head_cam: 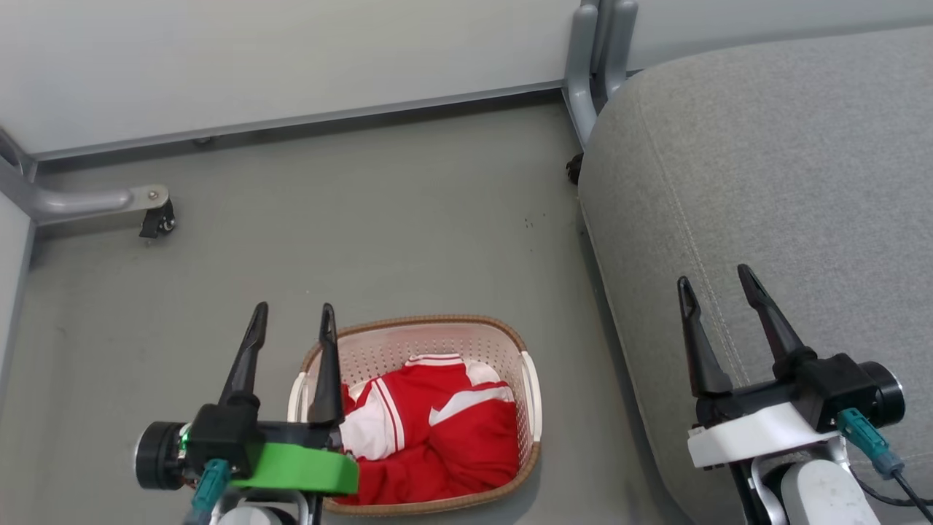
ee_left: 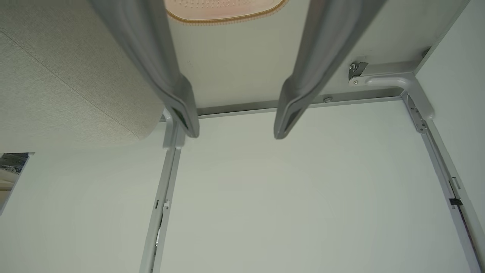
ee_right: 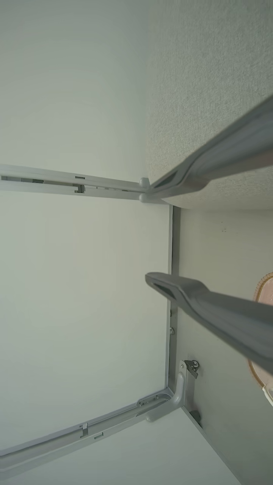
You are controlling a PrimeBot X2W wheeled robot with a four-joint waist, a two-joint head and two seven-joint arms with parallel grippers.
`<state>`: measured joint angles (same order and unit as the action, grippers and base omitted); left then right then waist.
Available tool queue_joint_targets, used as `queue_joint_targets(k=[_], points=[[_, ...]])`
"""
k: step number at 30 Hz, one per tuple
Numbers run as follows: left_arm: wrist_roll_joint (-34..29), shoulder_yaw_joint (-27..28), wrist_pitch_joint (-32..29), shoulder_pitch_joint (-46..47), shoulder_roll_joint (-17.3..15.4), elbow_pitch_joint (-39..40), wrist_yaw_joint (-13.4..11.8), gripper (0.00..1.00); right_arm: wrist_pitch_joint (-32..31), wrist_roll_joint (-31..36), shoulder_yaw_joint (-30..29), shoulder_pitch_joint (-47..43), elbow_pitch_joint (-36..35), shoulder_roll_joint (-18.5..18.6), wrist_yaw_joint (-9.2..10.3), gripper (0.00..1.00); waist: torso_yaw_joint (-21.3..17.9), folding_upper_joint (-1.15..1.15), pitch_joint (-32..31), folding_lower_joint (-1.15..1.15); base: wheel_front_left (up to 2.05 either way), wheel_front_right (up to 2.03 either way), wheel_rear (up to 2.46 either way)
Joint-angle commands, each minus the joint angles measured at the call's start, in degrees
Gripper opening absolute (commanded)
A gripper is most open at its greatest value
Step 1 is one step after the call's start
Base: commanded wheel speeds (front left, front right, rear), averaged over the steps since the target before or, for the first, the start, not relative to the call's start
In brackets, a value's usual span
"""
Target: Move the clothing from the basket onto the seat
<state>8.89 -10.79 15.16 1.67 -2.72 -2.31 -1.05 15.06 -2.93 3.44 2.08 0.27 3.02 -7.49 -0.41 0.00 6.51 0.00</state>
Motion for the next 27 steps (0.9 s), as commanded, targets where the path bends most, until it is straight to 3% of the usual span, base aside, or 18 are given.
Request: queue_joint_targets(k=[1, 6, 10, 17, 27], points=[[-0.84, -0.75, 0.00, 1.88, -0.29, -0.98, -0.17, 1.00, 0.18, -0.29, -0.30, 1.19, -0.51, 0.44, 0.00, 1.00, -0.29, 0.00, 2.65, 0.00, 0.00, 0.00, 0.00], [-0.52, -3.93, -0.01, 7.01, -0.29, -5.80, -0.51, 1.00, 0.18, -0.93, -1.74, 4.25, -1.90, 1.16, 0.00, 1.00, -0.79, 0.00, 9.23, 0.00, 0.00, 0.00, 0.00], [0.29, -7.29, -0.01, 12.04, -0.32, -12.76, 0.70, 1.00, 0.18, -1.71, -2.64, 7.45, -3.04, 1.94, 0.00, 1.00, -1.95, 0.00, 15.23, 0.00, 0.00, 0.00, 0.00], [-0.85, -12.56, 0.01, 23.70, -0.33, -30.03, 2.99, 1.00, 0.17, -3.09, -4.99, 13.26, -6.13, 1.97, 0.01, 1.00, -5.85, 0.00, 25.86, 0.00, 0.00, 0.00, 0.00], [-3.44, -19.96, -0.24, 40.60, -0.38, -54.96, 4.33, 1.00, 0.17, -3.78, -4.76, 19.12, -10.51, 1.09, 0.01, 1.00, -10.78, 0.00, 38.21, 0.00, 0.00, 0.00, 0.00]])
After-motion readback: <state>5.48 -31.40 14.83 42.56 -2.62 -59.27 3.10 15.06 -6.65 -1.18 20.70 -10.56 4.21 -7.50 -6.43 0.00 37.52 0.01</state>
